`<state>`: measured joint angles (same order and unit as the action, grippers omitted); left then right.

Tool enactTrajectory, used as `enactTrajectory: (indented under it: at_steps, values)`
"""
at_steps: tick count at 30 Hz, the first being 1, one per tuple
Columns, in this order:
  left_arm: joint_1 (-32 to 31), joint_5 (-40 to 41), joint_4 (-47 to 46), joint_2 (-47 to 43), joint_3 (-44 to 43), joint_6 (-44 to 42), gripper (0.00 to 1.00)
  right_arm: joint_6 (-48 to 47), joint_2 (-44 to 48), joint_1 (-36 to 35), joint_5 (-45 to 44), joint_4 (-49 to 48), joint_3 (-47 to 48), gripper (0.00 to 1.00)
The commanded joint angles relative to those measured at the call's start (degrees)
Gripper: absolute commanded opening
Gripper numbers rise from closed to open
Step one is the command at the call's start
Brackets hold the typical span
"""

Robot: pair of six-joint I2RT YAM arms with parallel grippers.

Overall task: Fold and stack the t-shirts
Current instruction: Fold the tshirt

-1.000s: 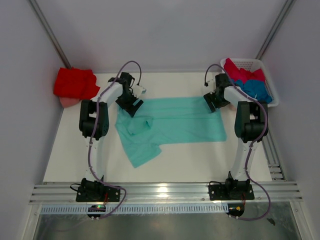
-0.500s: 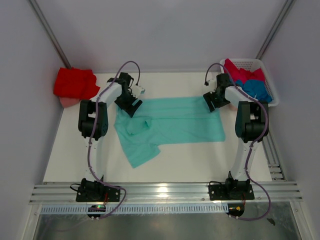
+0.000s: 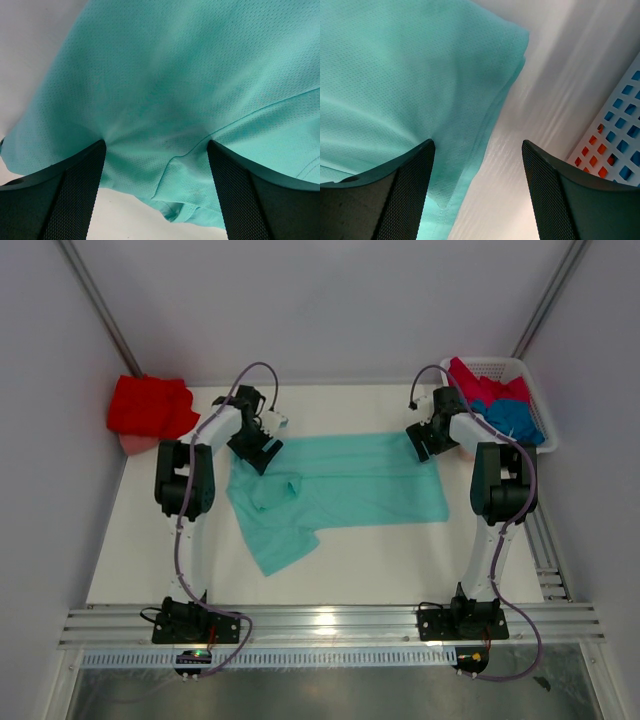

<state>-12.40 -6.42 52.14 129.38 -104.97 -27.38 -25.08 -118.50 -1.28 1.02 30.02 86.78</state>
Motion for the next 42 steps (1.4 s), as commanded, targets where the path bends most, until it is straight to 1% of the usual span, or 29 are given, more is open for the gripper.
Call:
enactTrajectory:
  at_steps: [1,6,8,14,24,29,34,39,42]
  values:
    - [2.0,6.0,-0.9,0.9,2.7,-1.6,0.84,0.5,4.9,0.4,0.0,-2.3,0.6,0.74]
    - [2.4,5.9,-1.0,1.0,3.2,-2.4,0.84,0.6,5.6,0.4,0.3,-1.8,0.4,0.74]
    - [2.6,8.0,-1.1,1.1,3.5,-2.8,0.84,0.7,5.8,0.5,0.5,-1.5,0.5,0.74]
    - [3.0,9.4,-2.2,1.3,4.2,-4.1,0.84,0.9,5.8,0.4,0.5,-0.8,1.0,0.74]
    - [4.3,11.2,-3.6,2.2,3.6,-4.6,0.84,1.3,7.6,0.5,1.3,-2.2,-0.8,0.74]
    - [4.6,14.7,-5.4,2.7,4.1,-6.0,0.84,1.8,8.0,0.5,2.1,-2.4,-1.1,0.75]
    - [5.3,16.3,-6.9,3.5,3.7,-7.0,0.85,1.2,9.5,0.4,1.5,-3.8,-3.2,0.75]
    - [5.4,14.0,-5.8,4.8,1.0,-5.4,0.85,1.3,10.0,0.5,2.1,-3.9,-3.6,0.74]
    - [5.4,12.4,-5.4,3.7,0.2,-4.0,0.85,1.3,10.3,0.5,3.6,-4.2,-3.8,0.74]
